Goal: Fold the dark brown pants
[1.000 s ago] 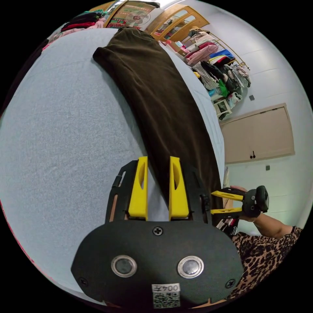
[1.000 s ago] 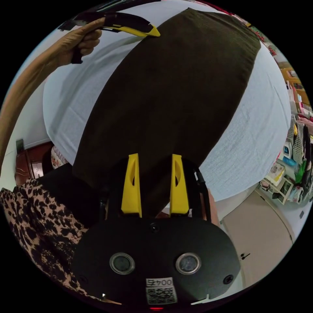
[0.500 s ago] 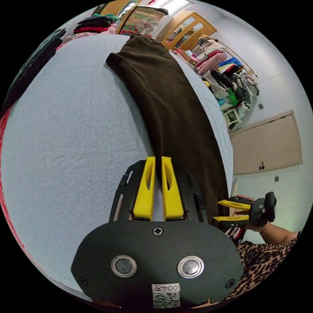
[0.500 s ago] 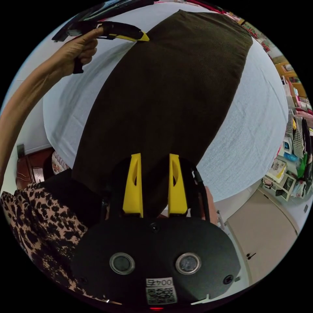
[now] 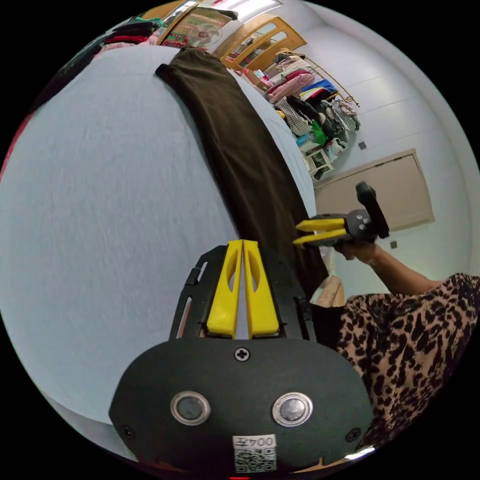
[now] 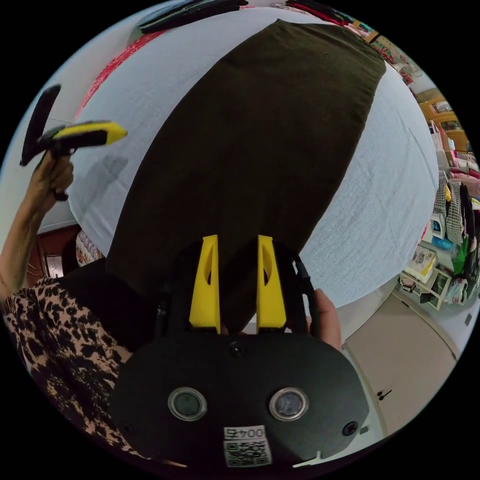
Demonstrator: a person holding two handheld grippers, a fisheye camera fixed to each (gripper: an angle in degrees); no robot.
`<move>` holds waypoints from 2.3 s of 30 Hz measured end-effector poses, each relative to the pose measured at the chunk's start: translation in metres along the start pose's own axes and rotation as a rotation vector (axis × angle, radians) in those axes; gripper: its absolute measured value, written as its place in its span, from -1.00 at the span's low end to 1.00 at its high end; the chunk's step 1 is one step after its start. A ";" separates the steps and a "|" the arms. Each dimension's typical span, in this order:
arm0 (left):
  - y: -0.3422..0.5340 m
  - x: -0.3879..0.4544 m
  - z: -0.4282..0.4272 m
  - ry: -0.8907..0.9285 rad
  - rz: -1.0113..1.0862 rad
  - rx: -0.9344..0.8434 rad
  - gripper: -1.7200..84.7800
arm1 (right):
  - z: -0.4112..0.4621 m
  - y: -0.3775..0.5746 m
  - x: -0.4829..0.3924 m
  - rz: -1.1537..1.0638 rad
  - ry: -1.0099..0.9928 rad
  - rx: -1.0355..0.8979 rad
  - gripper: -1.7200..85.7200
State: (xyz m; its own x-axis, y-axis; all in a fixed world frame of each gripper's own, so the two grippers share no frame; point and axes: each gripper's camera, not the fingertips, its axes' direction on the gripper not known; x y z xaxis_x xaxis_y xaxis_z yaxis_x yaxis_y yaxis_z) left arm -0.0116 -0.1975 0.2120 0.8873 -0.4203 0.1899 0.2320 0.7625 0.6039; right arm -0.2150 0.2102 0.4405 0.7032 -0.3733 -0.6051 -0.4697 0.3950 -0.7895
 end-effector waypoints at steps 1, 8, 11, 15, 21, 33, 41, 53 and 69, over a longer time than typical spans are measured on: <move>0.018 0.000 0.001 0.020 -0.014 -0.003 -0.96 | 0.001 -0.001 -0.003 0.010 0.005 0.000 -0.69; 0.085 0.008 0.014 0.069 -0.050 -0.031 -0.94 | 0.008 -0.004 -0.011 0.013 -0.001 -0.031 -0.69; 0.095 0.012 0.020 0.081 -0.033 -0.044 -0.92 | 0.014 -0.005 -0.018 0.013 0.019 -0.041 -0.68; 0.104 0.016 0.024 0.080 -0.008 -0.065 -0.90 | 0.025 0.004 -0.021 0.015 0.013 -0.001 -0.68; 0.126 0.021 0.032 0.084 -0.002 -0.085 -0.86 | 0.046 0.023 -0.029 -0.014 0.038 0.089 -0.68; 0.164 0.049 0.071 0.052 -0.139 -0.106 -0.78 | 0.106 0.027 -0.020 -0.051 -0.016 0.001 -0.71; 0.170 0.067 0.078 -0.084 -0.180 -0.100 -0.81 | 0.161 0.059 0.014 0.043 -0.145 0.109 -0.81; 0.176 0.019 0.068 0.138 -0.372 -0.048 -0.78 | 0.265 0.094 0.055 0.097 -0.287 0.169 -0.87; 0.163 0.017 0.064 0.084 -0.331 -0.125 -0.83 | 0.469 0.270 0.146 0.293 -0.988 0.323 -0.77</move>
State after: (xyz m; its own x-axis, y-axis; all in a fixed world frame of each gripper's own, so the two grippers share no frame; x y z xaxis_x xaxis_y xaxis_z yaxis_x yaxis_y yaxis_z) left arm 0.0159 -0.1119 0.3630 0.7845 -0.6165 -0.0669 0.5543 0.6487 0.5215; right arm 0.0111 0.6555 0.1868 0.7739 0.5571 -0.3012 -0.6283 0.6154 -0.4759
